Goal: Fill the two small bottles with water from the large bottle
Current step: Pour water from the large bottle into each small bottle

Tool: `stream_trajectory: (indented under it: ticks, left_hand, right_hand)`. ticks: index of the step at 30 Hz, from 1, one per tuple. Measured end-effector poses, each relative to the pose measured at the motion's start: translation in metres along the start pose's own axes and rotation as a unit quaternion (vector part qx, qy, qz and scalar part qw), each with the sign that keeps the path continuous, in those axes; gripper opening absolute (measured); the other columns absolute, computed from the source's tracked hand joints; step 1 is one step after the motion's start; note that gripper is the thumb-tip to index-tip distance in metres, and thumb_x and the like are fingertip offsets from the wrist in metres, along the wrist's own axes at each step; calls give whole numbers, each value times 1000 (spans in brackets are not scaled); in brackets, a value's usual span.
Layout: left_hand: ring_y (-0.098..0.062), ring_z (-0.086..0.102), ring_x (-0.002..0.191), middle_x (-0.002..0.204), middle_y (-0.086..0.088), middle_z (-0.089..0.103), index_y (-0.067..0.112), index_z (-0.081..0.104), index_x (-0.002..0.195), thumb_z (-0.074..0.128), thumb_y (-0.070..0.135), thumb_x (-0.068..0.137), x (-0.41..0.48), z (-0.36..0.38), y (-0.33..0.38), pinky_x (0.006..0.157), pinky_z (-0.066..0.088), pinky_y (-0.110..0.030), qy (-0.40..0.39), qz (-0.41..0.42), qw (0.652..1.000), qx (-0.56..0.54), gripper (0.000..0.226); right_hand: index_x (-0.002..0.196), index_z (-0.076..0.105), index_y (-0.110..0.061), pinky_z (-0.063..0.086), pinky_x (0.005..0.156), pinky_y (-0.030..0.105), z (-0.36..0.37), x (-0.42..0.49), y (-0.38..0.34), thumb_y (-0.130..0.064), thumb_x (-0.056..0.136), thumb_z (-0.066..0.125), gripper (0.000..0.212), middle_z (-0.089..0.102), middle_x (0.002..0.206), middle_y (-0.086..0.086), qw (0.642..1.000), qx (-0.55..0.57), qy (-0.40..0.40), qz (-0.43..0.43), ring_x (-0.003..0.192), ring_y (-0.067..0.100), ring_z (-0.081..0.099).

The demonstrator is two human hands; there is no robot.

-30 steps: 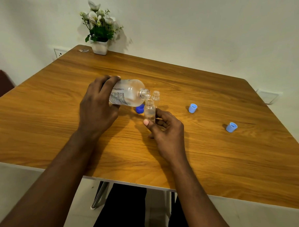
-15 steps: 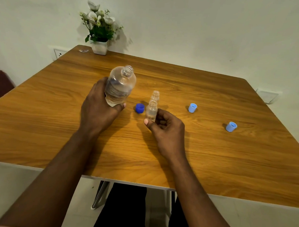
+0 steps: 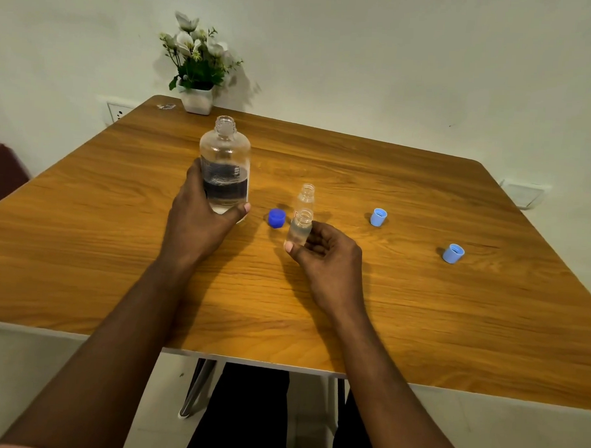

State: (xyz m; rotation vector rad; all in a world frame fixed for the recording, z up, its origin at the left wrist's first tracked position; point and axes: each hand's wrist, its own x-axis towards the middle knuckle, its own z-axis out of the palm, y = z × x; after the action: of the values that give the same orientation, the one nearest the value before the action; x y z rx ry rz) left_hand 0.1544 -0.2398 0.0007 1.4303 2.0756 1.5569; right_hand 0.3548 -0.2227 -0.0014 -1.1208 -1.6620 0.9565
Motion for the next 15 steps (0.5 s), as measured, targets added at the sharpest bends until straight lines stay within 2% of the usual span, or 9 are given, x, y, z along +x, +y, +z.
stream_trajectory:
  ticks: [4, 8, 12, 15]
  left_hand:
    - [-18, 49, 128, 143, 1, 48, 26, 23, 147, 84, 45, 65, -3, -1, 0, 101, 48, -46, -2, -15, 1000, 0, 104]
    - [-19, 38, 137, 152, -5, 34, 21, 6, 154, 85, 37, 68, -15, 1, 5, 109, 40, -42, 18, -54, 998, -9, 118]
    - [-22, 32, 139, 153, -9, 28, 17, 9, 153, 84, 30, 71, -37, -1, 17, 105, 33, -33, 57, -88, 994, -19, 112]
    - [-21, 37, 132, 146, -8, 32, 17, 24, 146, 82, 24, 74, -56, -1, 24, 102, 39, -35, 99, -100, 990, -14, 93]
  right_hand:
    - [120, 67, -16, 57, 89, 32, 0, 0, 0, -18, 77, 80, 45, 73, 110, -4, 1000, -9, -2, 3, 97, 6, 68]
    - [122, 66, -16, 57, 89, 33, 0, 1, 0, -19, 77, 80, 47, 72, 113, -3, 1000, -14, -3, 8, 99, 6, 68]
    - [119, 67, -15, 57, 88, 30, -1, 0, -2, -17, 76, 80, 45, 73, 110, -3, 1000, -16, 1, 6, 96, 5, 68]
    - [117, 69, -17, 56, 87, 29, -1, 0, -3, -17, 76, 80, 42, 73, 108, -4, 1000, -20, 6, 6, 94, 3, 68]
